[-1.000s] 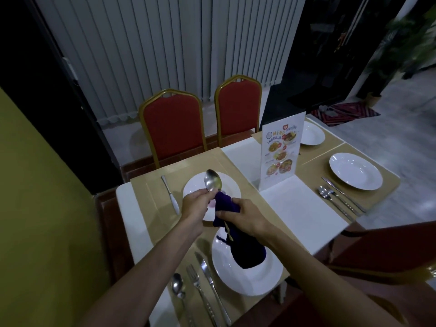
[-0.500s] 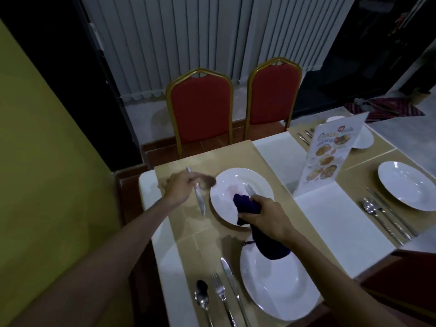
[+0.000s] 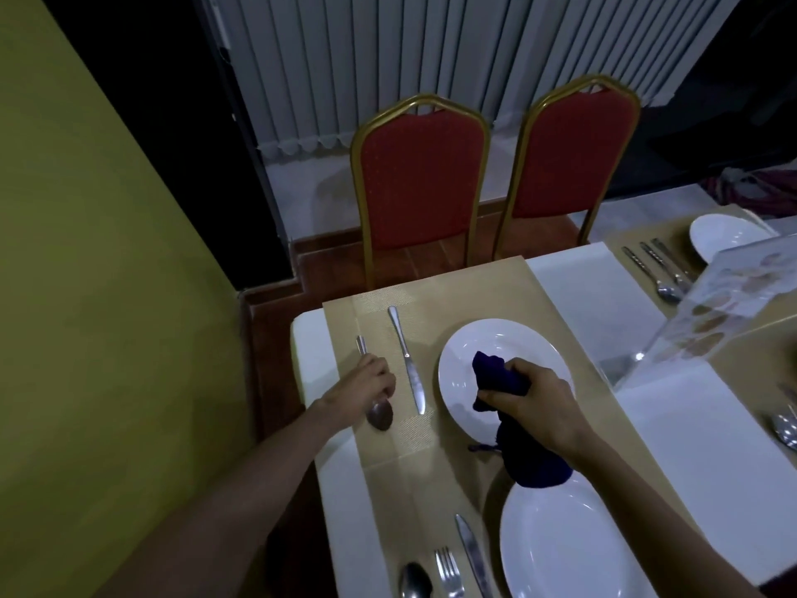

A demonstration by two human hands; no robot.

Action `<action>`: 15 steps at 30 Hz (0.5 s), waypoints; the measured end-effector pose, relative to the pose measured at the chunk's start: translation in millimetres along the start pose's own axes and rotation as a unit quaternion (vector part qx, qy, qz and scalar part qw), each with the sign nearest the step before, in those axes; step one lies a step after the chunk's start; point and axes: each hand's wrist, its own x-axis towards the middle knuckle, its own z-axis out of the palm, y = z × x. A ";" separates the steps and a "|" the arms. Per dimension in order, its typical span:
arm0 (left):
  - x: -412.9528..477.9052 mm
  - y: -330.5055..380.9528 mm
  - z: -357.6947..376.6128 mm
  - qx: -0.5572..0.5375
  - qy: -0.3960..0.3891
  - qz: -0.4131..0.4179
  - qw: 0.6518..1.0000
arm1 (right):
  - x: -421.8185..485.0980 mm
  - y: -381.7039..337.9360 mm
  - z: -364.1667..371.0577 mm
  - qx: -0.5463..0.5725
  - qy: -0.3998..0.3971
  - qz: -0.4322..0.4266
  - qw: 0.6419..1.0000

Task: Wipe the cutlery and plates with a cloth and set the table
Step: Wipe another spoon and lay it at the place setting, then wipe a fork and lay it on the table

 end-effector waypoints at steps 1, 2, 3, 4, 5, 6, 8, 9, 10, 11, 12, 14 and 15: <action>-2.1 0.4 4.9 0.003 0.030 0.004 1.000 | 2.9 1.5 2.0 0.002 -0.002 0.001 1.000; -4.2 1.7 8.2 0.011 0.067 -0.003 0.998 | 4.7 2.4 3.3 0.001 -0.004 0.001 1.000; -5.5 1.1 10.4 0.014 0.072 -0.040 0.996 | 7.0 3.7 4.8 -0.001 -0.005 0.001 1.000; -6.1 -1.5 14.0 0.015 0.062 -0.085 0.994 | 9.7 4.4 6.5 -0.002 -0.007 0.002 1.000; -5.9 -4.4 16.2 0.006 0.033 -0.131 0.991 | 11.7 5.2 7.8 -0.003 -0.008 0.005 1.000; -3.8 -7.9 17.5 -0.004 0.003 -0.166 0.986 | 12.6 5.1 7.9 -0.003 -0.008 0.007 1.000; 2.0 -18.7 18.7 -0.003 -0.030 -0.187 0.982 | 16.1 4.9 10.7 -0.001 -0.008 0.010 1.000; 4.9 -23.5 17.5 -0.010 -0.032 -0.192 0.981 | 17.7 4.7 11.7 -0.002 -0.007 0.011 1.000; 7.8 -28.4 13.8 -0.024 -0.034 -0.199 0.979 | 19.0 4.3 12.6 -0.004 -0.006 0.011 1.000; 10.5 -33.4 10.4 -0.034 -0.038 -0.205 0.977 | 20.2 4.0 13.0 -0.003 -0.004 0.012 1.000; 12.4 -37.8 8.1 -0.042 -0.041 -0.207 0.977 | 20.9 3.5 13.0 -0.003 -0.002 0.013 1.000; 13.1 -43.3 5.1 -0.043 -0.046 -0.203 0.977 | 21.6 1.8 12.6 -0.001 0.001 0.011 1.000; 12.3 -42.5 3.4 -0.033 -0.050 -0.201 0.978 | 21.0 0.9 11.7 0.002 0.003 0.010 1.000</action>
